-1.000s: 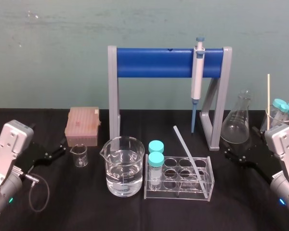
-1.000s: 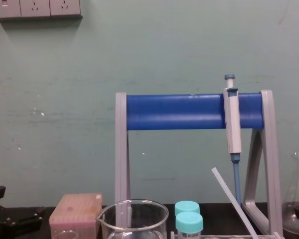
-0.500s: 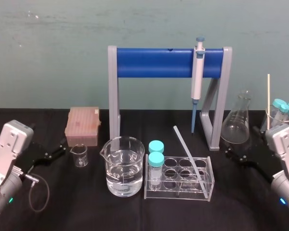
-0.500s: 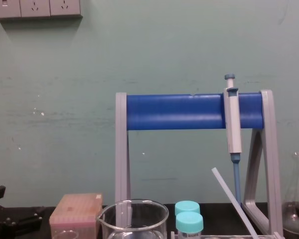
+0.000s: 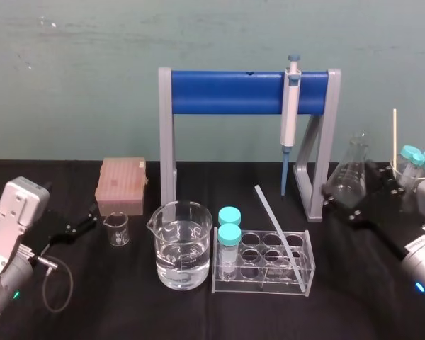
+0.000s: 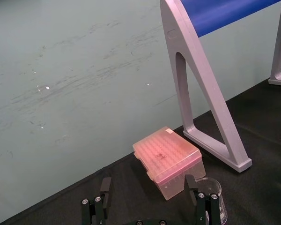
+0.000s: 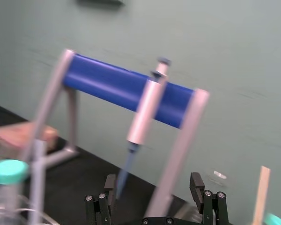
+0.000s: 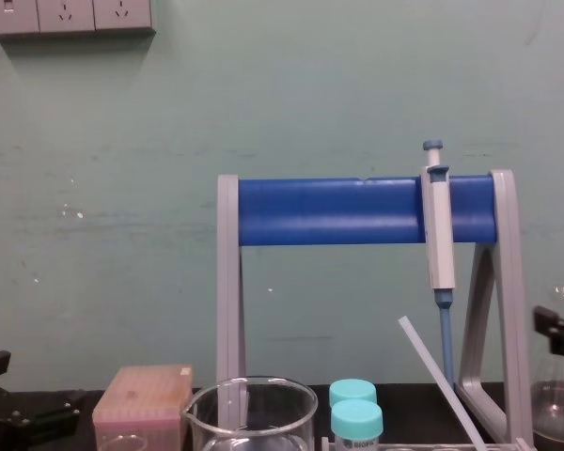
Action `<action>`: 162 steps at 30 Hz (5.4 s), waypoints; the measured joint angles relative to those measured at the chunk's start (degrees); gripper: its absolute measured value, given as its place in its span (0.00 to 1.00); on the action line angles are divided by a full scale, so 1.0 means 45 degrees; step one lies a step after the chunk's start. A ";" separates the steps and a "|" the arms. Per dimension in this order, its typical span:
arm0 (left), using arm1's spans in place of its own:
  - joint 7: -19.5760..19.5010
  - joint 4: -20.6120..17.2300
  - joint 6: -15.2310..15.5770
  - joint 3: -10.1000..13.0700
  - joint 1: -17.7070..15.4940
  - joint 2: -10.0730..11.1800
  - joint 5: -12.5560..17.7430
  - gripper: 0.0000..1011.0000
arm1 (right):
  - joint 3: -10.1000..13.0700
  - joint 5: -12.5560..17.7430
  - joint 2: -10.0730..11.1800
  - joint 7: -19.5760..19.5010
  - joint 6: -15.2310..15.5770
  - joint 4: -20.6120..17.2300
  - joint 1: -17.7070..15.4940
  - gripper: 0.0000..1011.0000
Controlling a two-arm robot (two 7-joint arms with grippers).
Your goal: Pick up the stirring rod with one hand, then place it down.
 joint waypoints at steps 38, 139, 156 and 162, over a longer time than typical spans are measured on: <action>0.0000 0.0000 0.0000 0.0000 0.0000 0.0000 0.0000 0.99 | -0.0982 0.2885 -0.1919 0.6743 0.2365 0.2835 0.2730 0.99; 0.0000 0.0000 0.0000 0.0000 0.0000 0.0000 -0.0001 0.99 | 0.1119 0.2260 -0.3821 0.6622 -0.3801 0.2051 0.2433 0.07; 0.0000 0.0000 0.0000 0.0000 0.0000 -0.0001 0.0000 0.99 | 0.1388 0.1972 -0.3985 0.6501 -0.3948 0.2402 0.1997 0.07; 0.0000 0.0000 0.0000 0.0000 0.0000 0.0000 -0.0001 0.99 | 0.1372 0.1975 -0.3979 0.6502 -0.3947 0.2383 0.2013 0.07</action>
